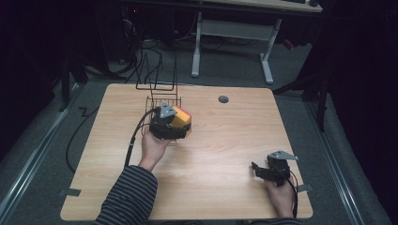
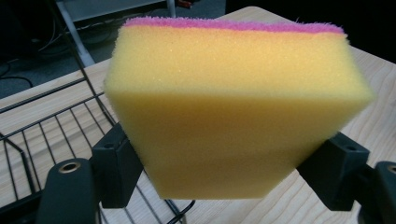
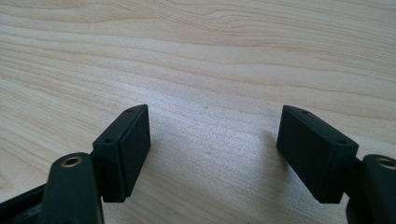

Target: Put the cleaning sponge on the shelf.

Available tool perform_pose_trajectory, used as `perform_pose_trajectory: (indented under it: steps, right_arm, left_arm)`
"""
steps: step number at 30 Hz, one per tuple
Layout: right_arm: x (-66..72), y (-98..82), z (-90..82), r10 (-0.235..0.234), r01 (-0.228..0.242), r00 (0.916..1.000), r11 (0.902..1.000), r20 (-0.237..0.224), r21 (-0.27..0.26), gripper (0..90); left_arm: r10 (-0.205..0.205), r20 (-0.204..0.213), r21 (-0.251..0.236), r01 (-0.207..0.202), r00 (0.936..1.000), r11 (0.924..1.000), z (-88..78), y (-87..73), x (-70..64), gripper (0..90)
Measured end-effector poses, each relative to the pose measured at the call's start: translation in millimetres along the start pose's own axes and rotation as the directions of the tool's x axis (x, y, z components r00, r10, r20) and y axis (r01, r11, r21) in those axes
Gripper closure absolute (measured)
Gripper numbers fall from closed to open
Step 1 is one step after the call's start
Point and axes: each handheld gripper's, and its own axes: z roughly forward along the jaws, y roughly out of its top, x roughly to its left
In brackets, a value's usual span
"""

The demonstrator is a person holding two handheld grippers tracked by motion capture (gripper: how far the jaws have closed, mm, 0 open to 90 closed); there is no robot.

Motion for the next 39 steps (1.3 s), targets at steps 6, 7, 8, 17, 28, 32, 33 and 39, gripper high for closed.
perform_pose_trajectory:
  steps: [6, 7, 8, 17, 28, 32, 33, 39]
  right_arm:
    - [0.0, 0.0, 0.0, 0.0, 0.0, 1.0, 1.0, 0.0, 0.0, 26.3]
    - [0.0, 0.0, 0.0, 0.0, 0.0, 1.0, 1.0, 0.0, 0.0, 26.3]
    - [0.0, 0.0, 0.0, 0.0, 0.0, 1.0, 1.0, 0.0, 0.0, 26.3]
    - [0.0, 0.0, 0.0, 0.0, 0.0, 1.0, 1.0, 0.0, 0.0, 26.2]
    - [0.0, 0.0, 0.0, 0.0, 0.0, 1.0, 1.0, 0.0, 0.0, 26.3]
    - [0.0, 0.0, 0.0, -0.001, 0.001, 1.0, 1.0, 0.0, 0.0, 26.3]
    - [0.0, 0.0, 0.0, -0.001, 0.001, 1.0, 1.0, 0.001, 0.0, 26.3]
    - [0.0, 0.0, 0.0, -0.001, 0.001, 1.0, 1.0, 0.001, 0.0, 26.3]
  left_arm:
    - [-0.004, -0.015, 0.004, 0.004, 0.9999, 1.0, -7.8, -2.9, 7.8, 24.1]
    - [-0.004, -0.015, 0.004, 0.004, 0.9999, 1.0, -7.8, -2.9, 7.8, 24.1]
    - [-0.002, -0.018, 0.007, 0.002, 0.9998, 1.0, -10.1, -3.4, 10.4, 24.1]
    - [0.006, -0.057, 0.013, -0.005, 0.9984, 0.9999, -16.9, -6.7, 22.3, 24.1]
    - [-0.026, -0.099, 0.015, 0.028, 0.9947, 0.9995, -18.4, -11.5, 39.1, 24.1]
    - [-0.032, -0.118, 0.02, 0.034, 0.9925, 0.9992, -14.6, -12.7, 46.2, 24.1]
    - [-0.032, -0.118, 0.02, 0.034, 0.9925, 0.9992, -14.6, -12.7, 46.2, 24.1]
    - [-0.06, -0.142, 0.038, 0.066, 0.9881, 0.9971, 0.9, -16.2, 60.0, 24.1]
